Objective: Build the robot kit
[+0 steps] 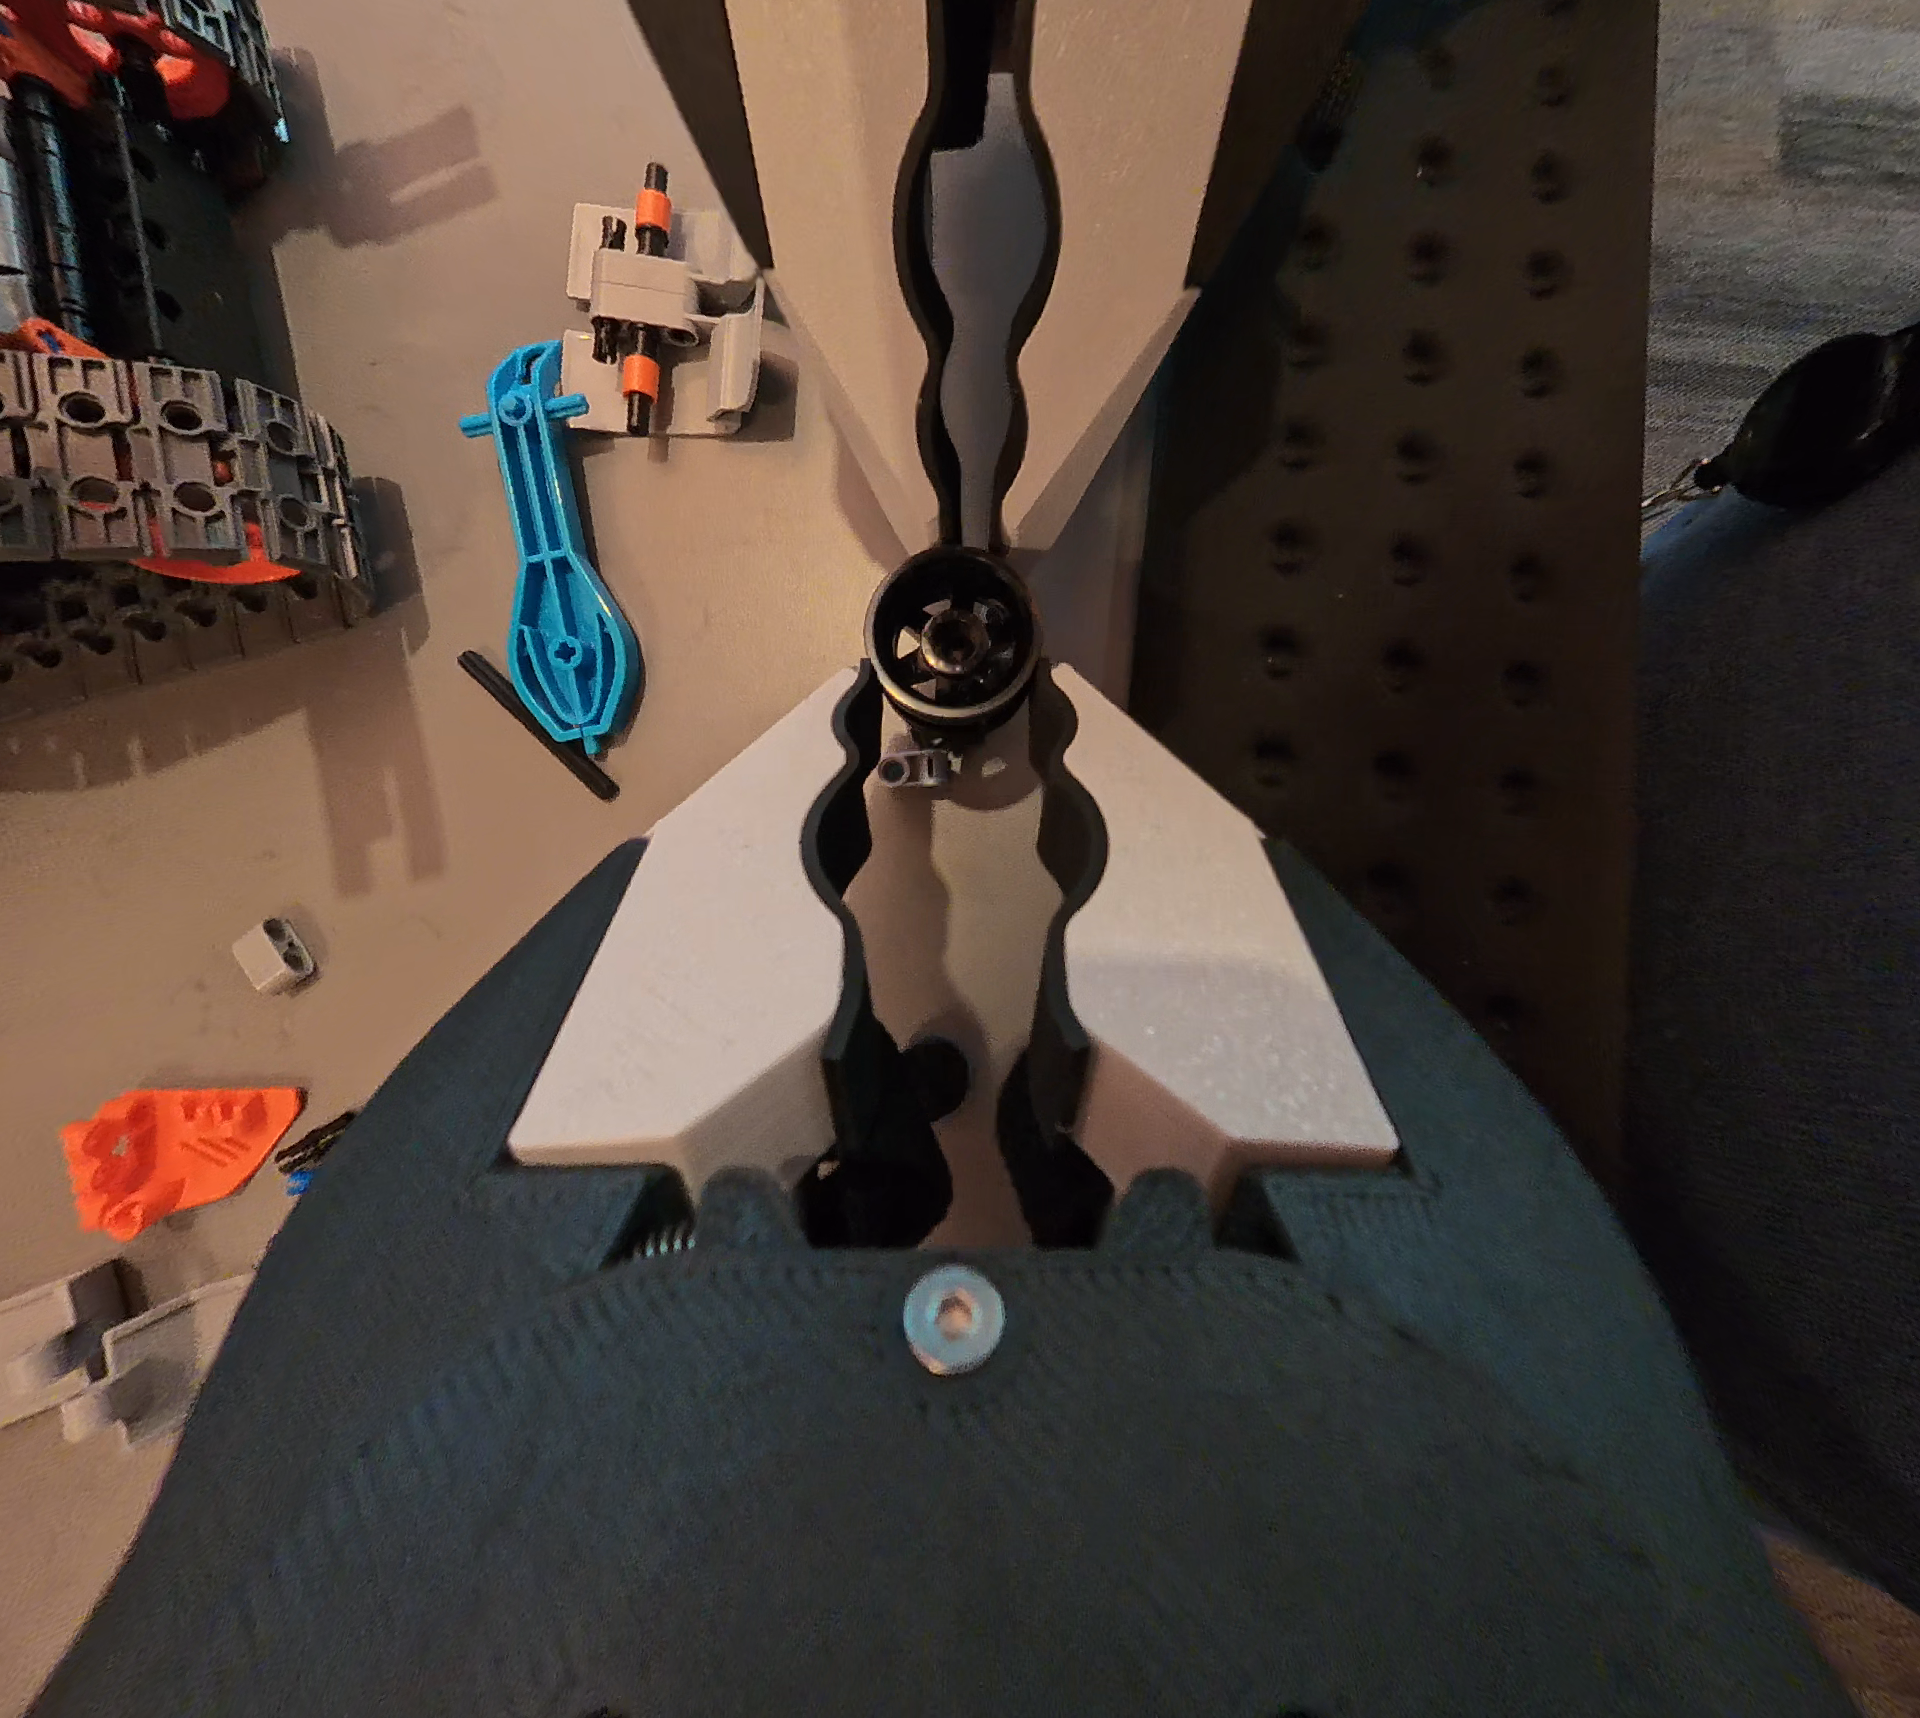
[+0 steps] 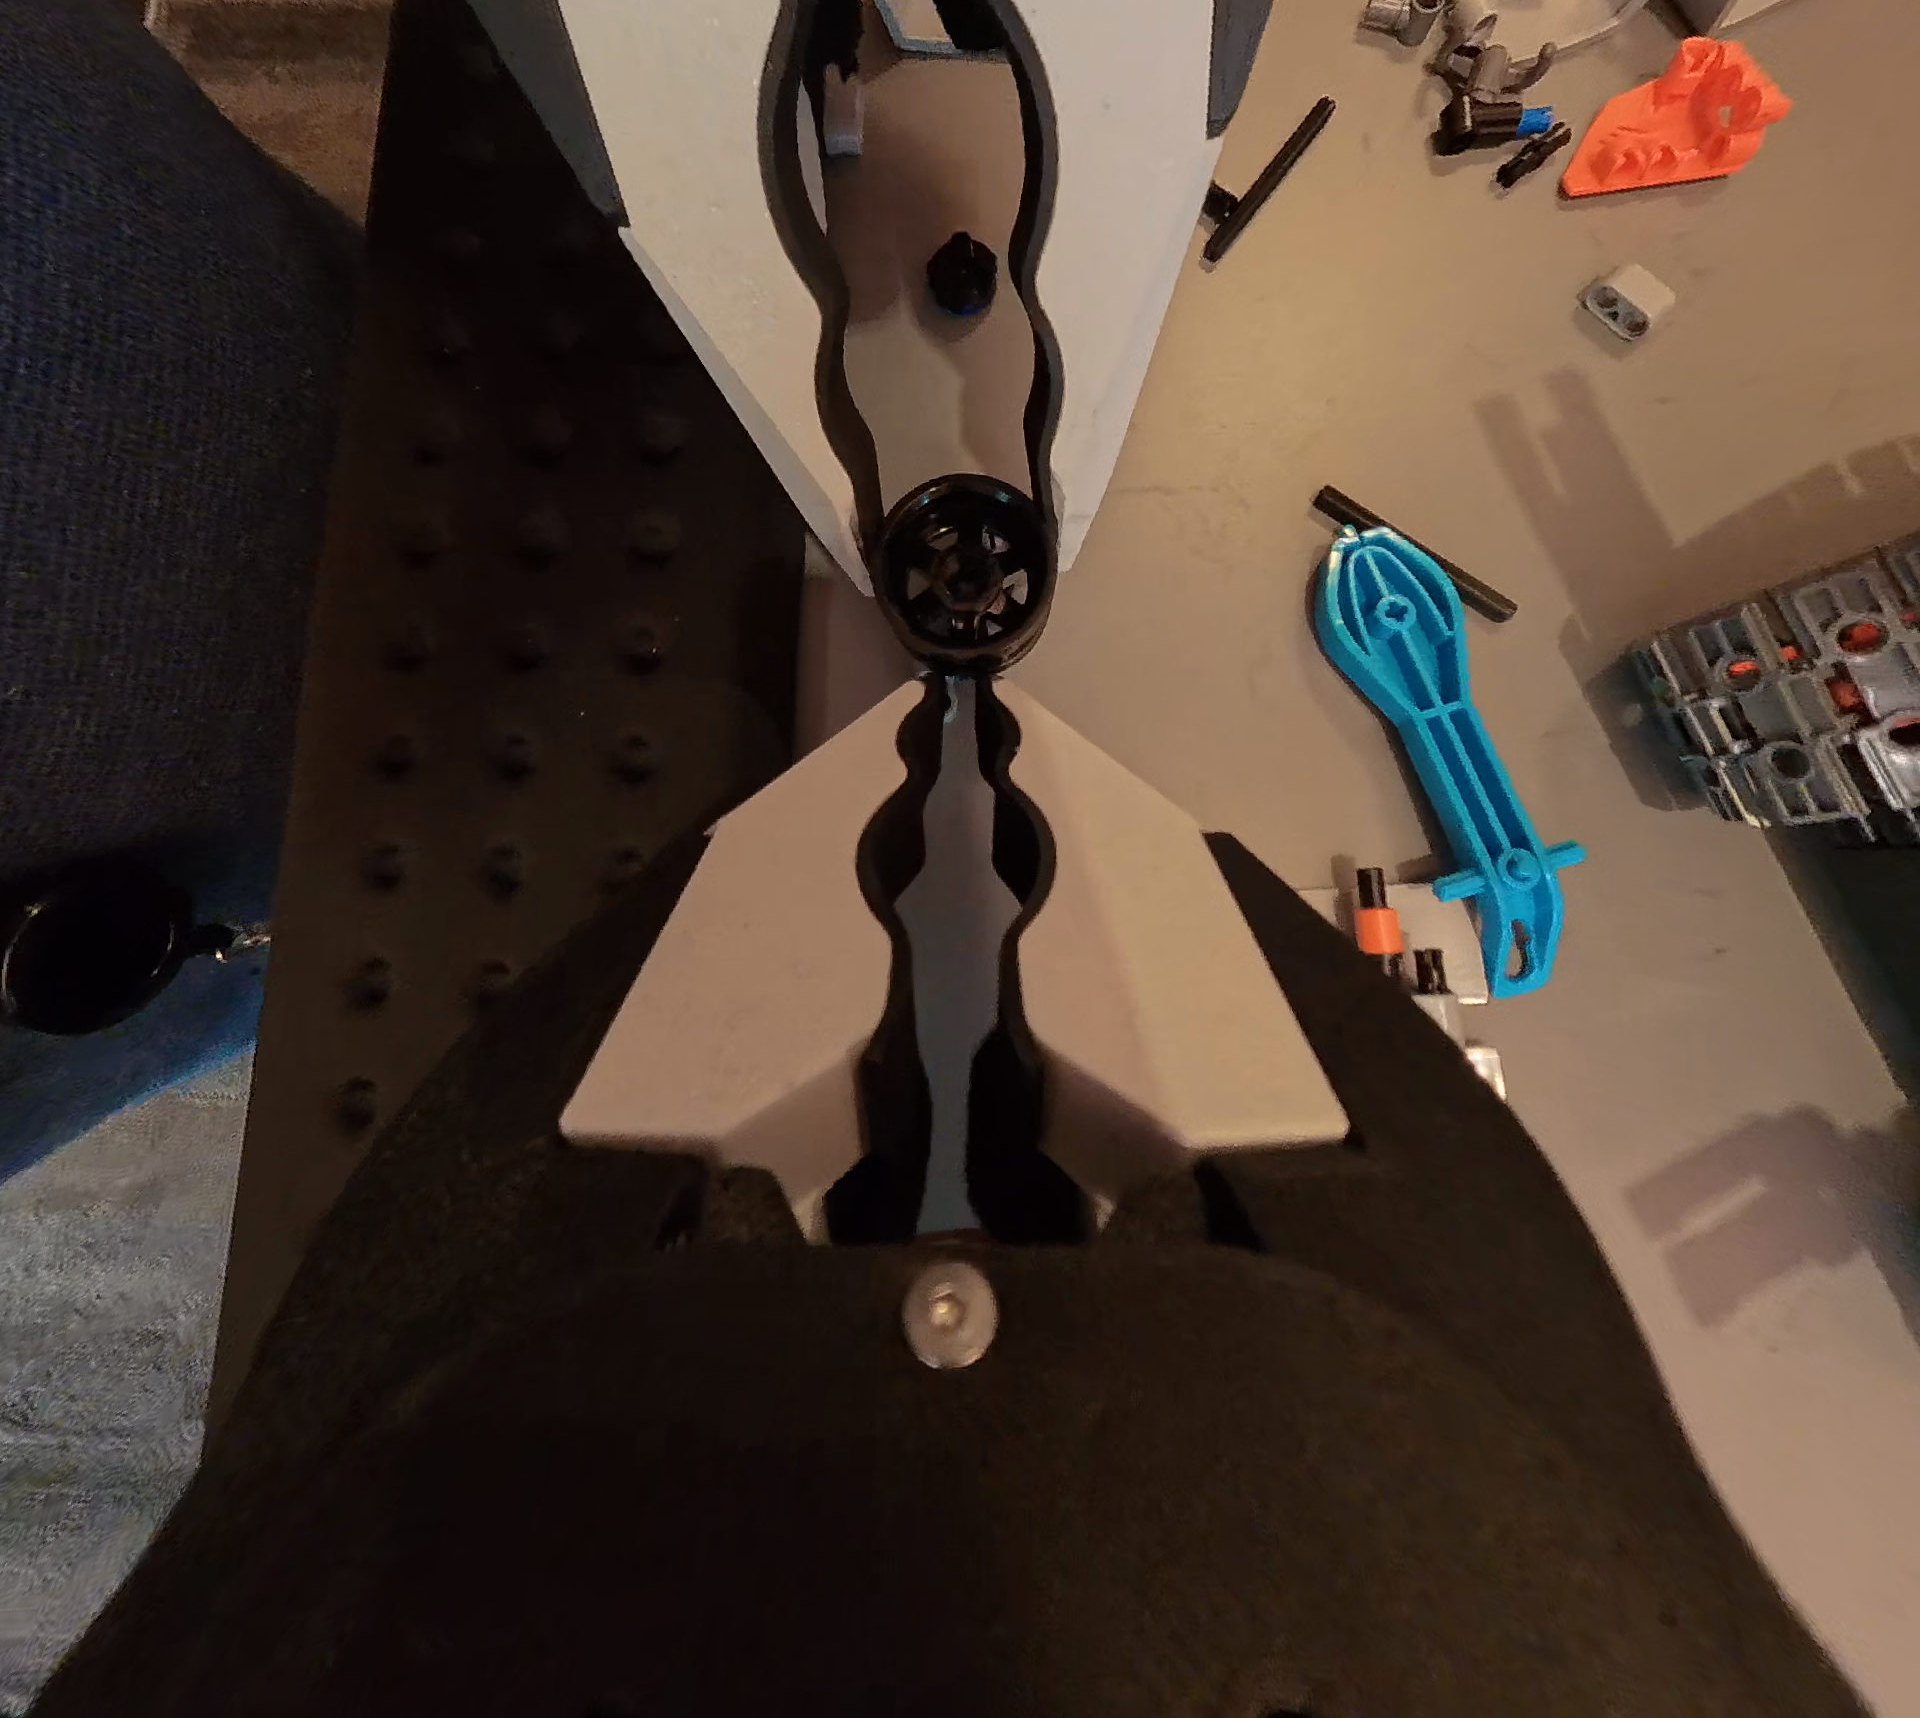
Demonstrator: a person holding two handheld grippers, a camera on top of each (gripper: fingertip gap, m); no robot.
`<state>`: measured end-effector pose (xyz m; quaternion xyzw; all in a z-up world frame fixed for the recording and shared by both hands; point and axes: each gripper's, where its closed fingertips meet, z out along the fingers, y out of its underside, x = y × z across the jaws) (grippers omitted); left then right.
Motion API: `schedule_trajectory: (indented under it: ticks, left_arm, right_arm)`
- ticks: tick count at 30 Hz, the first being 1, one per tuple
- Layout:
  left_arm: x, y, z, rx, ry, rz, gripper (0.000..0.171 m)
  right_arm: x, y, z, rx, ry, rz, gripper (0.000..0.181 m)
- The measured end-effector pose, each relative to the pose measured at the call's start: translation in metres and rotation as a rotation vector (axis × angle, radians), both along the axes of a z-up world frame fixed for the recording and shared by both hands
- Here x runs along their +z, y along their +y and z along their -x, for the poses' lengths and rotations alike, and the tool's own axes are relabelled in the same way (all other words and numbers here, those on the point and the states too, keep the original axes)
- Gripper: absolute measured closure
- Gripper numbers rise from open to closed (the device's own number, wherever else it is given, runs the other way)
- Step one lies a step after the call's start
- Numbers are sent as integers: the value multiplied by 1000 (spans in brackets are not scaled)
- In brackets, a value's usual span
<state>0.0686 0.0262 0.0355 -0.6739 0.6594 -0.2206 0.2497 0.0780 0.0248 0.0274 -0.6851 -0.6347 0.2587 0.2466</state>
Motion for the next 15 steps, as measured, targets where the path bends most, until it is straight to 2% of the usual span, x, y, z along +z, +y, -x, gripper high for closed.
schedule_trajectory:
  ticks: [5, 15]
  left_arm:
    - [0, 5, 4, -3, 11, -7, 145]
    - [0, 5, 4, -14, -16, -6, 145]
  right_arm:
    - [17, 7, 1, -55, 113, -28, 155]
    - [14, 7, 14, -26, 111, -68, 157]
